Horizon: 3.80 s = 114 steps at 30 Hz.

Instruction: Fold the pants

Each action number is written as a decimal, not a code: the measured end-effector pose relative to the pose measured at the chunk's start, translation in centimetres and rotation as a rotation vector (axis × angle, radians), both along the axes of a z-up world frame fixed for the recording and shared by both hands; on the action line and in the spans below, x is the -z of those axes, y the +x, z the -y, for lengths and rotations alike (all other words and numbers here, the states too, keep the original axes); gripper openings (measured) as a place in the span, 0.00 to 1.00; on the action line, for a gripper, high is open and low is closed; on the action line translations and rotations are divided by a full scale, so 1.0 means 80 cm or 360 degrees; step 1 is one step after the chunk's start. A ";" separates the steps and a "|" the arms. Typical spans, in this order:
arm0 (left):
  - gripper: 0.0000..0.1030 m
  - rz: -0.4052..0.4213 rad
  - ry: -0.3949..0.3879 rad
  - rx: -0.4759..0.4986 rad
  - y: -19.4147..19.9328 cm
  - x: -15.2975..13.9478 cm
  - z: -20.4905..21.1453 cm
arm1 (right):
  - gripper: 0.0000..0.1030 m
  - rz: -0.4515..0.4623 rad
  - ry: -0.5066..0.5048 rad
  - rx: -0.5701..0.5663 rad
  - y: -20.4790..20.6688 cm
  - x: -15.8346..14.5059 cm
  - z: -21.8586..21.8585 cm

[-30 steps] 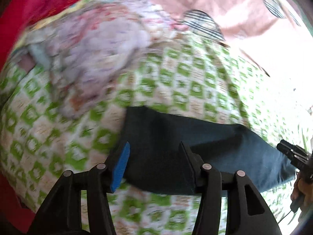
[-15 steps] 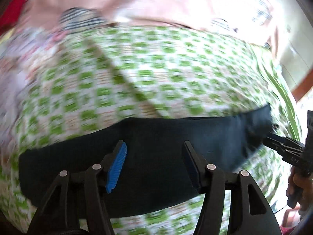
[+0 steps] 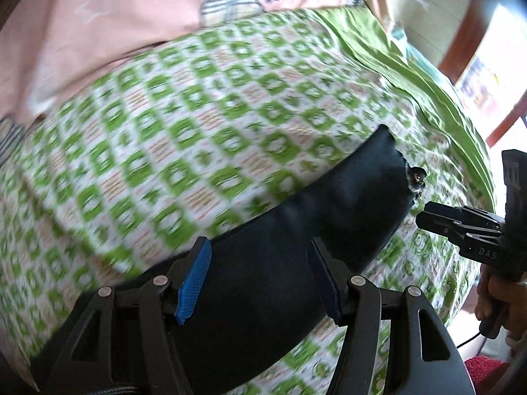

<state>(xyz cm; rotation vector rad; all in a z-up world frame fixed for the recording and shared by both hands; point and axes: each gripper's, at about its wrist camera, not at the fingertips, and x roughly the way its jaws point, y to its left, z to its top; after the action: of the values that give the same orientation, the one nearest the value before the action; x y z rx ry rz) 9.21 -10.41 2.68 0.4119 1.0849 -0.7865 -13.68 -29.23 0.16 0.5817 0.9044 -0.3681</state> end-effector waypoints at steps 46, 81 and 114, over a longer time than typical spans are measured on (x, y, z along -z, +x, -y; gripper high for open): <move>0.12 -0.0428 -0.0159 0.0708 0.009 0.016 0.216 | 0.10 0.0578 0.0364 -0.0087 -0.001 -0.028 0.038; 0.09 -0.0419 -0.0415 -0.0268 0.053 0.031 -0.166 | 0.10 0.0259 0.0541 -0.1046 0.168 0.005 -0.191; 0.32 -0.0436 -0.0458 -0.0894 0.029 0.075 -0.297 | 0.45 -0.0038 0.0507 -0.1312 0.195 0.051 -0.261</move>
<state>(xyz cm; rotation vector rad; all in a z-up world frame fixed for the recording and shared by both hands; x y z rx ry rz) 11.55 13.33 -3.32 -0.2496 1.2401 -0.4885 1.92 -8.38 -3.89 0.4446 1.1515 0.5210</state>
